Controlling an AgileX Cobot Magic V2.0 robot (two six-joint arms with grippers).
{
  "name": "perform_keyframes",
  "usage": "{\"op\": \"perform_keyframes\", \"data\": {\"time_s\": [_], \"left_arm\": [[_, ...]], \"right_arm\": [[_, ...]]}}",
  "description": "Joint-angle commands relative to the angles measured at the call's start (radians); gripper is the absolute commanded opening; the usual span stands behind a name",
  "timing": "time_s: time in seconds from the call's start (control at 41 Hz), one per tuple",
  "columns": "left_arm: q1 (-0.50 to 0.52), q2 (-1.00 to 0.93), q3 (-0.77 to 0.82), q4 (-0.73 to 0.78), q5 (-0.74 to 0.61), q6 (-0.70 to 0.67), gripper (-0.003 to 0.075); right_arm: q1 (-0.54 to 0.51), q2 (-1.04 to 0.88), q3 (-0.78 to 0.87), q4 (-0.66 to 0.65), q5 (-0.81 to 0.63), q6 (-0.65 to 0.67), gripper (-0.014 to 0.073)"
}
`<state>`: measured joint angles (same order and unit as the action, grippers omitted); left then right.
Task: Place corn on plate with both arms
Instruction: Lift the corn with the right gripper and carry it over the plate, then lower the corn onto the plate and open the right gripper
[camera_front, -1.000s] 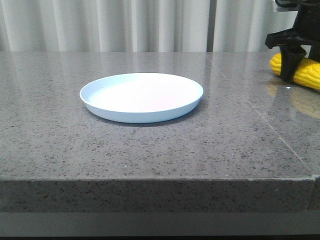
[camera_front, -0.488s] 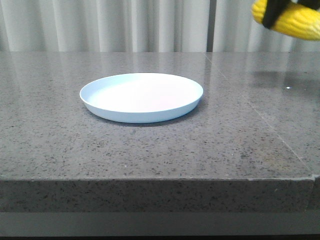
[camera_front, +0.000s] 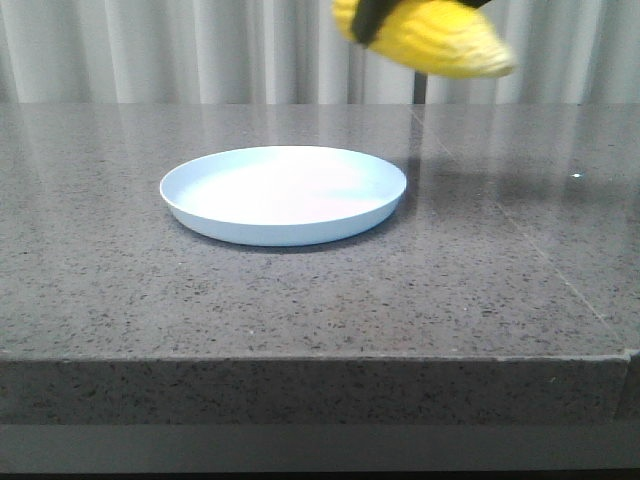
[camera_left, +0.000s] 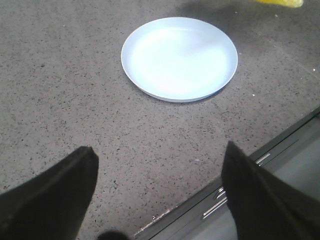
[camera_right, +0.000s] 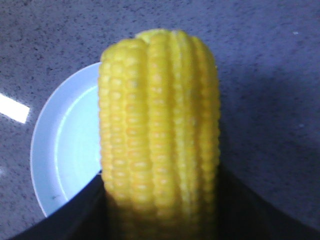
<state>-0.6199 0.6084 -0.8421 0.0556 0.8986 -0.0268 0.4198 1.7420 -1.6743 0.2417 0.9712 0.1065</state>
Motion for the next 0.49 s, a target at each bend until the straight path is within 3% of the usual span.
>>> {"op": "perform_keyframes", "data": {"time_s": [0.0, 0.317, 0.463], "left_arm": [[-0.005, 0.002, -0.024, 0.001, -0.074, -0.011, 0.0512], [-0.005, 0.002, -0.024, 0.001, -0.074, -0.011, 0.0512], [-0.005, 0.002, -0.024, 0.001, -0.074, -0.011, 0.0512]], "right_arm": [[0.038, -0.011, -0.035, 0.018, -0.101, 0.081, 0.0268], [0.090, 0.115, -0.035, 0.026, -0.212, 0.220, 0.0285], [0.090, 0.145, -0.035, 0.032, -0.234, 0.233, 0.0421]]}}
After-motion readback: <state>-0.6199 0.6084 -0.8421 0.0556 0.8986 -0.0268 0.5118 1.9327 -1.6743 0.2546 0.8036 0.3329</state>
